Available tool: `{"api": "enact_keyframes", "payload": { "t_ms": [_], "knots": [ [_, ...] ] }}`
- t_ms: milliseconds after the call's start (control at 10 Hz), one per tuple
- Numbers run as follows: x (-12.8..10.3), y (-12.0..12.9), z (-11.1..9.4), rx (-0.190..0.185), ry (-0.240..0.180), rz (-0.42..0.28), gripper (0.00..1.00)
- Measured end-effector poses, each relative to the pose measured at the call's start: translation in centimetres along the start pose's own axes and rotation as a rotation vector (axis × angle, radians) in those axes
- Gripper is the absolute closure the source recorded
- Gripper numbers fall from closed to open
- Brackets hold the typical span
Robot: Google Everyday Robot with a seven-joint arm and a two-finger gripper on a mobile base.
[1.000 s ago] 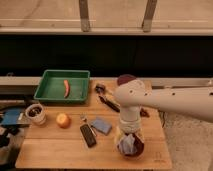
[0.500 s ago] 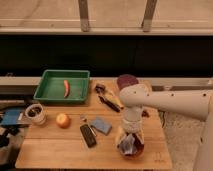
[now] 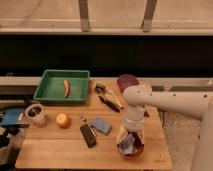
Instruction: Wipe red bowl with towel
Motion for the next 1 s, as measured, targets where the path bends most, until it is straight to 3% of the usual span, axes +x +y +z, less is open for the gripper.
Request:
{"api": "enact_keyframes", "payload": {
  "t_ms": [600,1000],
  "knots": [
    [-0.6,-0.9,-0.1,-0.051,-0.015,0.012,0.24],
    [0.1,-0.9,-1.4,-0.056,-0.048,0.009,0.24]
  ]
}}
